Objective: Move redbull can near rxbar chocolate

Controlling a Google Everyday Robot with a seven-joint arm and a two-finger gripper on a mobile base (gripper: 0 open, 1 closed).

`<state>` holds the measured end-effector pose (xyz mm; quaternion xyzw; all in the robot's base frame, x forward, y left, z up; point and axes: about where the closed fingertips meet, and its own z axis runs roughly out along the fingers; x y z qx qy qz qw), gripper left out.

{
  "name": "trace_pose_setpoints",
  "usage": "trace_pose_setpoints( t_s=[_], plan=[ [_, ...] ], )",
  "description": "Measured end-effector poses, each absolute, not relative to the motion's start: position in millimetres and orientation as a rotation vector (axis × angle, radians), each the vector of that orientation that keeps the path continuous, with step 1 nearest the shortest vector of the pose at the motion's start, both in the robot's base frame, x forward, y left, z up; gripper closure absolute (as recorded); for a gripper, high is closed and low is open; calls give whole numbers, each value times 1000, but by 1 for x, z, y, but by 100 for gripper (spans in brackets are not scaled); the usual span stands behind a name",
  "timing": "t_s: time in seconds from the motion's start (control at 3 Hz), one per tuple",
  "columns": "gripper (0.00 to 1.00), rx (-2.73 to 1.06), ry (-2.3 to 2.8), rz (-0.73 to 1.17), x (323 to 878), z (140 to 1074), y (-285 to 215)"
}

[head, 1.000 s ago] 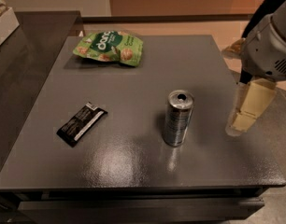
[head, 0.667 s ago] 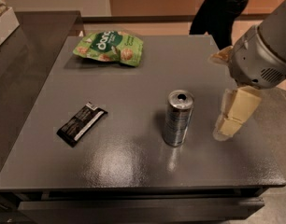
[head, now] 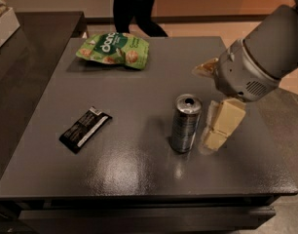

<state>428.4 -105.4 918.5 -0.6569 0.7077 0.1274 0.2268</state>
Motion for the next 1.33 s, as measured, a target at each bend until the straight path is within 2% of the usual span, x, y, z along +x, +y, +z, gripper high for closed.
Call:
trace_pose_setpoints(
  t_s=[0.33, 0.67, 1.33],
  plan=[
    [0, -1824, 1912, 415, 424, 912, -88],
    [18, -1828, 1893, 443, 424, 908, -77],
    [65, -1812, 1873, 450, 429, 911, -78]
  ],
)
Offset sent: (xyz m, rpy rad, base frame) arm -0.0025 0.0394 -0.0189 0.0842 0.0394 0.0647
